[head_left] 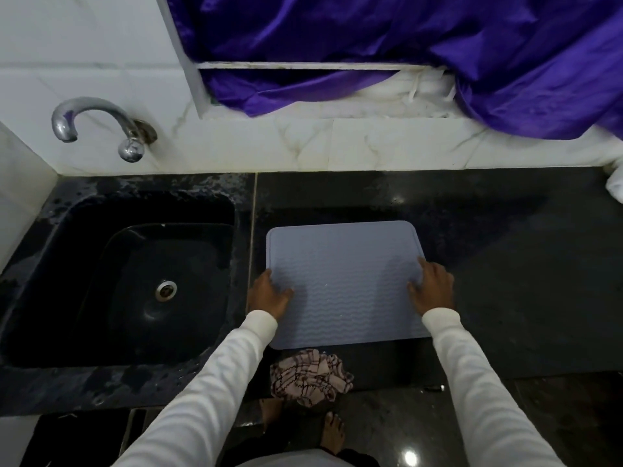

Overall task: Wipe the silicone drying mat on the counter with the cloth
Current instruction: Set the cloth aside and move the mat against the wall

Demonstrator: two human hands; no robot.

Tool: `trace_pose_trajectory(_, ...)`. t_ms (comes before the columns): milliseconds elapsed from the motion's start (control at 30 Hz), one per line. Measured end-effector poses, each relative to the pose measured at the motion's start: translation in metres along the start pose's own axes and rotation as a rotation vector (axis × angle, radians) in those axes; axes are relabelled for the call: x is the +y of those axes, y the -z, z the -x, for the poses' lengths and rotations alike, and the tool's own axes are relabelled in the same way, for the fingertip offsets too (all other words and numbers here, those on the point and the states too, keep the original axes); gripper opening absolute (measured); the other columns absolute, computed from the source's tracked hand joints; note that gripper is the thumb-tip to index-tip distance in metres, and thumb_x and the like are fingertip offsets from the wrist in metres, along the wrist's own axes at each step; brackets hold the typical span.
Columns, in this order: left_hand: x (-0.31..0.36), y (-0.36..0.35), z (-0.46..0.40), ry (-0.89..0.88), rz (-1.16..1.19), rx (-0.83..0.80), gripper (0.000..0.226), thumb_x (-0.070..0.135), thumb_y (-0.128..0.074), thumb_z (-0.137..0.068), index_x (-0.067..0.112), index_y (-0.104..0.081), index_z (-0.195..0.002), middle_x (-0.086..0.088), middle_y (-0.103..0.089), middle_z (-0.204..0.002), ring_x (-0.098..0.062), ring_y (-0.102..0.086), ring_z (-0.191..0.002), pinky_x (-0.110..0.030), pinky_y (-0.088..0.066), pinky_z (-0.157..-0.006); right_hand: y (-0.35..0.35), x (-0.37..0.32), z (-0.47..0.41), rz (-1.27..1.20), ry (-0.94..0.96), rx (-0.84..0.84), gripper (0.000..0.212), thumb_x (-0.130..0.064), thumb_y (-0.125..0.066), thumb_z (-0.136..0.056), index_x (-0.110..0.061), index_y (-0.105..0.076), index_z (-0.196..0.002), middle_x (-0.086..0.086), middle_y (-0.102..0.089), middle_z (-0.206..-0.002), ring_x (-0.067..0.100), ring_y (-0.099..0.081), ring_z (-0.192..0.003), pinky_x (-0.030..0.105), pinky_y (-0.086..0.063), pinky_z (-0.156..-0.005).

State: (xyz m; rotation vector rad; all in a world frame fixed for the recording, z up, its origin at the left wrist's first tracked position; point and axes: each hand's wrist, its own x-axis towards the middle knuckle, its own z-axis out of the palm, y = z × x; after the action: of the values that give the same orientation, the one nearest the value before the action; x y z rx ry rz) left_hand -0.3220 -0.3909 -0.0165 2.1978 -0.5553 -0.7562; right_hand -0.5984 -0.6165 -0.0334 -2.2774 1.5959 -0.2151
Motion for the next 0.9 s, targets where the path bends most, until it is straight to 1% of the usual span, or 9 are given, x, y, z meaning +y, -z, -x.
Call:
trace_pose_trajectory(67, 0.007, -0.003, -0.007, 0.043, -0.085, 0.006, 0.067, 0.022, -0.077, -0.08, 0.01, -0.048, -0.139, -0.015, -0.056, -0.136, -0.035, -0.053, -0.123, -0.04, -0.045, -0.103, 0.002, 0.001, -0.007, 0.044, -0.075, -0.04, 0.067, -0.023, -0.068, -0.082, -0.012, -0.04, -0.142, 0.021, -0.047, -0.131, 0.043, -0.041, -0.119, 0.048, -0.036, -0.098)
trace_pose_trajectory(233, 0.009, -0.003, -0.019, 0.202, 0.172, 0.063, 0.077, 0.011, -0.076, -0.08, 0.008, -0.037, -0.146, -0.012, -0.061, -0.126, -0.031, -0.058, -0.118, -0.038, -0.047, -0.096, 0.001, 0.0, -0.023, -0.132, -0.284, -0.012, 0.065, -0.014, -0.063, -0.084, -0.008, -0.038, -0.143, 0.027, -0.049, -0.132, 0.044, -0.045, -0.12, 0.048, -0.036, -0.101)
trace_pose_trajectory(333, 0.007, -0.005, -0.02, 0.161, 0.156, 0.082, 0.078, 0.011, -0.073, -0.08, 0.013, -0.034, -0.148, -0.016, -0.056, -0.128, -0.03, -0.061, -0.11, -0.04, -0.051, -0.094, 0.008, -0.003, -0.032, -0.169, -0.389, -0.076, 0.054, -0.015, -0.057, -0.086, -0.013, -0.045, -0.139, 0.023, -0.051, -0.132, 0.043, -0.047, -0.12, 0.045, -0.041, -0.099)
trace_pose_trajectory(400, 0.004, -0.004, -0.018, 0.093, 0.089, 0.056, 0.078, 0.019, -0.07, -0.083, 0.024, -0.029, -0.149, -0.012, -0.041, -0.143, -0.028, -0.056, -0.116, -0.048, -0.048, -0.101, 0.008, -0.005, -0.034, -0.108, -0.459, -0.071, 0.048, -0.024, -0.063, -0.083, -0.019, -0.054, -0.13, 0.022, -0.046, -0.131, 0.043, -0.041, -0.12, 0.047, -0.04, -0.098)
trace_pose_trajectory(467, 0.005, -0.002, -0.011, -0.005, 0.032, 0.023, 0.072, 0.018, -0.064, -0.086, 0.029, -0.03, -0.149, -0.007, -0.034, -0.147, -0.026, -0.049, -0.125, -0.045, -0.042, -0.108, 0.008, -0.009, -0.033, -0.095, -0.504, -0.038, 0.043, -0.026, -0.066, -0.081, -0.021, -0.058, -0.123, 0.02, -0.041, -0.13, 0.041, -0.038, -0.12, 0.05, -0.038, -0.097)
trace_pose_trajectory(533, 0.004, -0.001, -0.005, -0.095, 0.004, -0.022, 0.065, 0.009, -0.062, -0.089, 0.026, -0.037, -0.146, -0.004, -0.035, -0.145, -0.02, -0.045, -0.126, -0.028, -0.037, -0.103, 0.009, -0.012, -0.035, -0.127, -0.483, -0.027, 0.033, -0.022, -0.064, -0.081, -0.018, -0.061, -0.114, 0.018, -0.047, -0.127, 0.04, -0.043, -0.117, 0.049, -0.04, -0.097)
trace_pose_trajectory(633, 0.0, -0.001, -0.007, -0.144, 0.0, -0.043, 0.055, 0.001, -0.061, -0.088, 0.021, -0.048, -0.137, -0.005, -0.037, -0.14, -0.021, -0.048, -0.124, -0.018, -0.035, -0.096, 0.017, -0.019, -0.039, -0.291, -0.42, -0.062, 0.018, -0.015, -0.059, -0.085, -0.014, -0.058, -0.103, 0.017, -0.061, -0.108, 0.033, -0.056, -0.092, 0.038, -0.046, -0.081)
trace_pose_trajectory(767, -0.002, 0.004, -0.017, -0.12, 0.124, -0.077, 0.057, -0.006, -0.057, -0.088, 0.017, -0.048, -0.14, -0.009, -0.037, -0.145, -0.025, -0.042, -0.133, -0.021, -0.034, -0.103, 0.027, -0.031, -0.037, -0.269, -0.285, -0.053, 0.016, -0.014, -0.047, -0.094, -0.016, -0.041, -0.109, 0.016, -0.057, -0.093, 0.037, -0.059, -0.082, 0.041, -0.046, -0.072)
trace_pose_trajectory(900, 0.004, 0.007, -0.016, -0.153, 0.255, -0.079, 0.06, -0.007, -0.057, -0.089, 0.016, -0.045, -0.144, -0.007, -0.034, -0.152, -0.022, -0.037, -0.139, -0.035, -0.032, -0.116, 0.05, -0.038, -0.029, -0.39, -0.046, -0.063, 0.045, -0.013, -0.044, -0.096, -0.037, -0.035, -0.133, 0.005, -0.055, -0.12, 0.028, -0.056, -0.096, 0.04, -0.045, -0.085)
